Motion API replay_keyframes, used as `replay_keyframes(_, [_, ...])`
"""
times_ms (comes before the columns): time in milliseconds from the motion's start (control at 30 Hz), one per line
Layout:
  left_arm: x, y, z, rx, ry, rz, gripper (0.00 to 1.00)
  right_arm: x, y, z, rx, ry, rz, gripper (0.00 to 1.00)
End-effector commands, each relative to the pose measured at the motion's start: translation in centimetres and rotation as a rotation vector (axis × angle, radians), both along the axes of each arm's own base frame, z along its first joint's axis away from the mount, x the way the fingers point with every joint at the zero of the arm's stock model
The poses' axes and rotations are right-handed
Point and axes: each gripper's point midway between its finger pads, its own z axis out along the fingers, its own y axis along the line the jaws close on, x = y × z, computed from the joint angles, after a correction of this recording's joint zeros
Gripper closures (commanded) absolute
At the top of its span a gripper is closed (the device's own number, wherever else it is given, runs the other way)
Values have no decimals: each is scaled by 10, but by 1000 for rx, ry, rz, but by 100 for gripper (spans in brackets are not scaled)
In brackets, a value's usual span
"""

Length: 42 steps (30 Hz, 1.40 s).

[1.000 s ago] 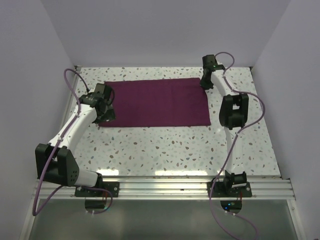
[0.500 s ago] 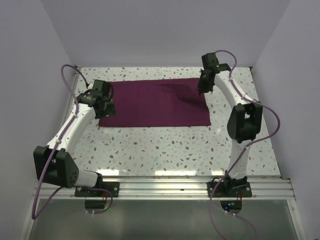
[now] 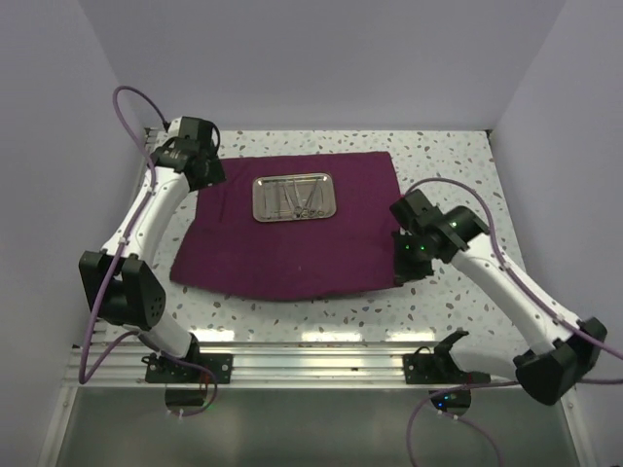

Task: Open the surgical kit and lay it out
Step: Open the surgical kit at the center of the board, then pick up the medical item from the container.

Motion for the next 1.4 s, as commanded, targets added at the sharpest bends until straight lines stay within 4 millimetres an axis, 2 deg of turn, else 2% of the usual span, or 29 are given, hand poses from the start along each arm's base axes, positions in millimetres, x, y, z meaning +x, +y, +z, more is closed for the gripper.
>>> replay_keyframes(0, [20, 8, 34, 17, -110, 25, 0, -51, -52, 0, -157, 111, -110, 100])
replay_keyframes(33, [22, 6, 35, 8, -115, 23, 0, -59, -59, 3, -167, 104, -114, 100])
replay_keyframes(133, [22, 1, 27, -19, -101, 20, 0, -63, -77, -6, -240, 89, -163, 98])
replay_keyframes(167, [21, 0, 24, -25, -93, 15, 0, -63, -78, -8, -251, 94, -173, 74])
replay_keyframes(200, [20, -1, 21, -31, -86, 12, 0, -65, -77, -13, -255, 116, -173, 2])
replay_keyframes(300, [16, -8, 7, -62, -61, -15, 0, -63, -70, -23, -269, 177, -170, 2])
replay_keyframes(333, [12, -10, -2, -64, -37, -37, 0, -58, -66, -25, -264, 172, -166, 2])
replay_keyframes(400, [18, -26, -5, -125, -63, -115, 0, -48, -60, -23, -252, 156, -138, 2])
replay_keyframes(467, [24, -46, -12, -191, -77, -209, 0, -33, -55, -20, -250, 118, -122, 2])
replay_keyframes(567, [36, -74, -20, -206, -67, -300, 0, -9, -38, -11, -189, 47, -88, 2])
replay_keyframes(600, [38, -92, -20, -199, -60, -341, 0, -1, -32, -5, -167, 21, -82, 2])
replay_keyframes(633, [49, -102, -24, -178, -46, -359, 0, 7, -25, -4, -146, 0, -81, 2])
replay_keyframes(700, [56, -131, -29, -158, -23, -415, 0, 14, -18, -2, -126, -3, -80, 2])
replay_keyframes(767, [70, -146, -41, -136, 17, -415, 5, 19, -12, -2, -112, -6, -81, 2])
replay_keyframes(833, [81, -158, -54, -132, 42, -402, 17, 23, -9, -3, -108, -7, -79, 2])
replay_keyframes(867, [84, -160, -58, -133, 45, -398, 26, 23, -10, -3, -111, -10, -80, 2])
replay_keyframes(900, [87, -161, -63, -134, 51, -393, 44, 24, -10, -2, -114, -14, -75, 2])
replay_keyframes(967, [92, -163, -75, -128, 68, -388, 56, 27, -14, 1, -130, -35, -68, 2])
replay_keyframes(1133, [94, -175, -102, -125, 110, -428, 60, 33, -24, 7, -187, -69, -53, 1])
replay_keyframes(1367, [91, -205, -116, -143, 118, -496, 60, 40, -27, 7, -224, -73, -39, 2])
